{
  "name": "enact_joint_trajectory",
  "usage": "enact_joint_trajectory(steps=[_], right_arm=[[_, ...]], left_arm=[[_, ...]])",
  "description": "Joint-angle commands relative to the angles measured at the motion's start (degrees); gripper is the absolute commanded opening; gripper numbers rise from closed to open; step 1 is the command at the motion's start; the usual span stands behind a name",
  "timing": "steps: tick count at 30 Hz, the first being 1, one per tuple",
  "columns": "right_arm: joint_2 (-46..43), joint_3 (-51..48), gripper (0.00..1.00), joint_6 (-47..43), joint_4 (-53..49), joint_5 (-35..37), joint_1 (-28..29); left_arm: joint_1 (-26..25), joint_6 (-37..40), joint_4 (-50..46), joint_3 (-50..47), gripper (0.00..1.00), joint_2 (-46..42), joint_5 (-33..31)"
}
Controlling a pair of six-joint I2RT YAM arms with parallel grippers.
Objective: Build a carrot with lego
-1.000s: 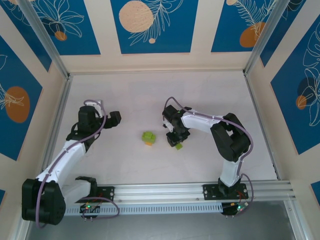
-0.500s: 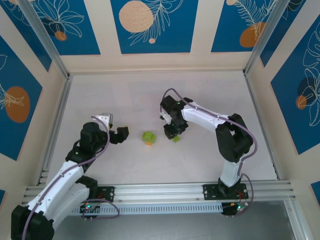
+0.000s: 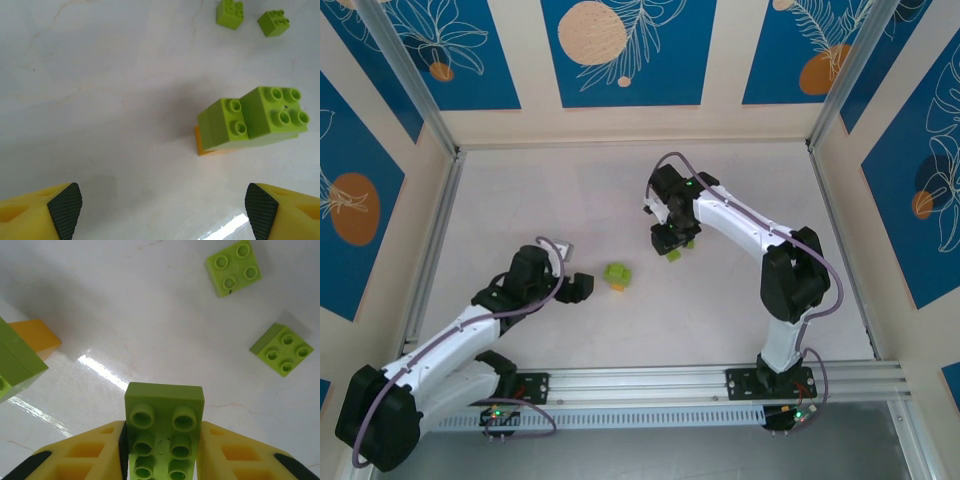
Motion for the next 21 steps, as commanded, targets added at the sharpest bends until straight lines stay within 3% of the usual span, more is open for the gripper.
enact_joint_trajectory(steps=[1,10,21], right_arm=[[-1.5,1.5,0.37,-1.1,-1.8,-1.2,-0.1],[-0.8,1.4,0.37,-1.0,-0.3,-2.1,-0.3],[-0.7,1.4,0.37,-0.5,0.6,-3.4,-0.1]], left_arm=[[-0.9,-4.3,-2.4,-1.1,0.88,-1.4,0.8],[-2.0,-3.3,0.7,0.8,0.89,8.1,8.8],[-2.1,-1.4,5.2,3.5,0.9,16.4,8.2]])
